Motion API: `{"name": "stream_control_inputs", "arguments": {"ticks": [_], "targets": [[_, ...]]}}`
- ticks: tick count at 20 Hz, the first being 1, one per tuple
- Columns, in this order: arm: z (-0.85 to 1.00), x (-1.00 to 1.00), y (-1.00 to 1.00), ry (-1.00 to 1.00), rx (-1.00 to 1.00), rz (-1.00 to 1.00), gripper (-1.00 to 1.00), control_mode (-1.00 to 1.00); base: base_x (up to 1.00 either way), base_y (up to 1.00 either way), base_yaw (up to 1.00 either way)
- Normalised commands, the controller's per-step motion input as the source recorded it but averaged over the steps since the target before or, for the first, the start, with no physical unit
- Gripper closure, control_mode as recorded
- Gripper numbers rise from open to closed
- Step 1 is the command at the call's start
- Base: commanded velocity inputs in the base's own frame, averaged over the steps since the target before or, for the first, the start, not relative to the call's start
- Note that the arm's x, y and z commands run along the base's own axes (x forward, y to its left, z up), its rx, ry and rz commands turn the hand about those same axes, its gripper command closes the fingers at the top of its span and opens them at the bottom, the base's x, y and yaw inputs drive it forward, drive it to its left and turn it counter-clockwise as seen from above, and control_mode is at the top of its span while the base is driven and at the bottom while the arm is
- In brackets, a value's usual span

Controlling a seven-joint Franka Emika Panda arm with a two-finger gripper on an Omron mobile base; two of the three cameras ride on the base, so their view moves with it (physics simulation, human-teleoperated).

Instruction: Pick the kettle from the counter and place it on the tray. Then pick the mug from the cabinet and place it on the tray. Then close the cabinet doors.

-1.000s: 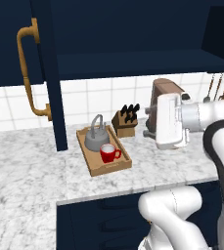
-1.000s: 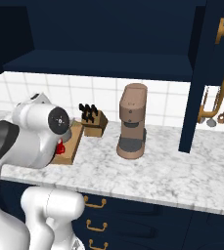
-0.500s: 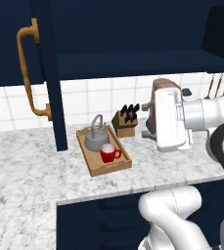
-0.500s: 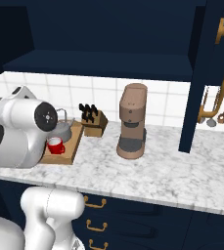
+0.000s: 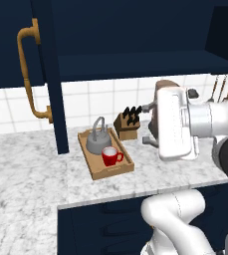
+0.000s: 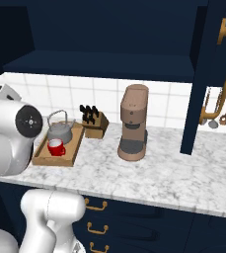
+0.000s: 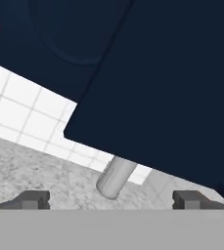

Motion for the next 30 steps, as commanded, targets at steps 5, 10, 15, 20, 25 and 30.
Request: {"name": "stream_control_inputs", "arguments": {"ticks": [5, 10, 15, 20, 25, 30], "targets": [[0.26, -0.45, 0.3, -0.26, 0.0, 0.03, -1.0, -1.0, 0.0, 0.0, 0.0], [0.14, -0.26, 0.67, -0.24, -0.04, 0.01, -1.0, -1.0, 0.0, 0.0, 0.0], [0.03, -0.03, 0.79, -0.25, -0.23, 0.04, -1.0, -1.0, 0.0, 0.0, 0.0], [0.0, -0.01, 0.63, -0.26, -0.16, 0.02, -1.0, -1.0, 0.0, 0.0, 0.0], [0.07, -0.1, 0.53, -0.19, -0.05, -0.02, -1.0, -1.0, 0.0, 0.0, 0.0], [0.11, 0.0, 0.51, -0.08, -0.07, -0.04, -1.0, -1.0, 0.0, 0.0, 0.0]]}}
